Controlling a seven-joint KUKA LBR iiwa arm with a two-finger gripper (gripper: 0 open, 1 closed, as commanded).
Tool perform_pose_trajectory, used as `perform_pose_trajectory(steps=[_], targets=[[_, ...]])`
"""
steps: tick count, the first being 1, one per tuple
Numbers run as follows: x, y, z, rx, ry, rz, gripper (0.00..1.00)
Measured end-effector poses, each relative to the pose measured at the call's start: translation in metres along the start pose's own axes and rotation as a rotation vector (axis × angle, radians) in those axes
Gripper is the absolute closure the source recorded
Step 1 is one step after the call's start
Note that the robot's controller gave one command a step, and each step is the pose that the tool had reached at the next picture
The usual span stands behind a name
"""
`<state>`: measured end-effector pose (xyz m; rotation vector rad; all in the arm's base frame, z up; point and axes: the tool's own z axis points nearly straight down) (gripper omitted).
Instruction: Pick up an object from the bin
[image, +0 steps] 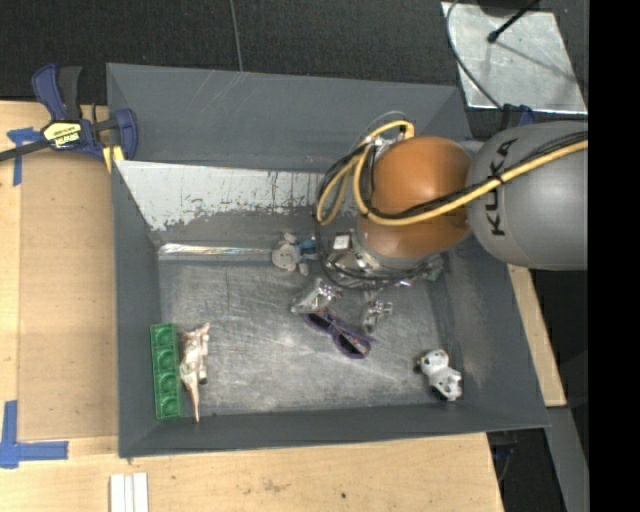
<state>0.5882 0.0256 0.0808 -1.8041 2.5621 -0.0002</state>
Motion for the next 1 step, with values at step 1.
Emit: perform_pose_trajectory(steps=[1], targets=[[0.0593, -0.0136, -0.0168, -0.003, 0.004, -0.137, 1.00]])
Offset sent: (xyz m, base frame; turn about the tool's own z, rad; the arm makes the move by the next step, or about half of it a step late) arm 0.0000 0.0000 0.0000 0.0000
